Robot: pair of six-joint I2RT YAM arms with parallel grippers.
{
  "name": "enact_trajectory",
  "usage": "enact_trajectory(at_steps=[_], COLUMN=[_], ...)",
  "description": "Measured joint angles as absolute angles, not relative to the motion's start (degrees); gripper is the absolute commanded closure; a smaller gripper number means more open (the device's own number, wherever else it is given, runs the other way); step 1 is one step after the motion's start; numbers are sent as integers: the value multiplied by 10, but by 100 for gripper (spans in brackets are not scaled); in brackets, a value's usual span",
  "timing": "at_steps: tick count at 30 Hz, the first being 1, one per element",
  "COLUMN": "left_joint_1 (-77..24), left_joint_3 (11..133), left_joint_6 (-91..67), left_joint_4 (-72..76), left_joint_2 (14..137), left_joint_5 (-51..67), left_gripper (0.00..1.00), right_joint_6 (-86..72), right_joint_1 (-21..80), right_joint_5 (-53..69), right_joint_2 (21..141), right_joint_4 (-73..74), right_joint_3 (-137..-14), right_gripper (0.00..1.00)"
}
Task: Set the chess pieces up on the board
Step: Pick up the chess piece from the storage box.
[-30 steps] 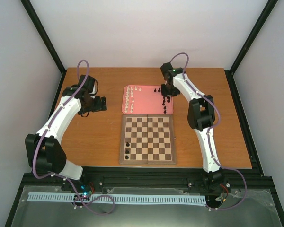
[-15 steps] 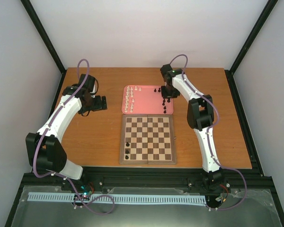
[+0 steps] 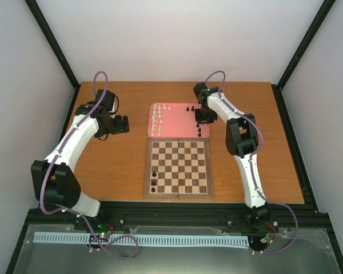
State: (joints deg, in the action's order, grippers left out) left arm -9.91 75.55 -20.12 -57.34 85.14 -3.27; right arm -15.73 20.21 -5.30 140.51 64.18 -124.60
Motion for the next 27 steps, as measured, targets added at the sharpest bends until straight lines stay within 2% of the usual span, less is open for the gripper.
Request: enact_trajectory(at_steps=[11, 19, 27], left_joint_1=[-99, -99, -99], left_joint_3=[755, 755, 755], left_joint_6=[-201, -201, -201], left_joint_4=[-573, -573, -573], left_joint_2=[851, 851, 851], left_joint_5=[-33, -33, -33], left_gripper=[0, 0, 0], right_joint_6=[-157, -158, -159], right_joint_1=[202, 202, 202], right_joint_5=[-45, -43, -43], right_joint_2=[1401, 1400, 1397], right_joint_4=[634, 634, 634], right_joint_3=[-1225, -1225, -1225], right_gripper=[76, 87, 88])
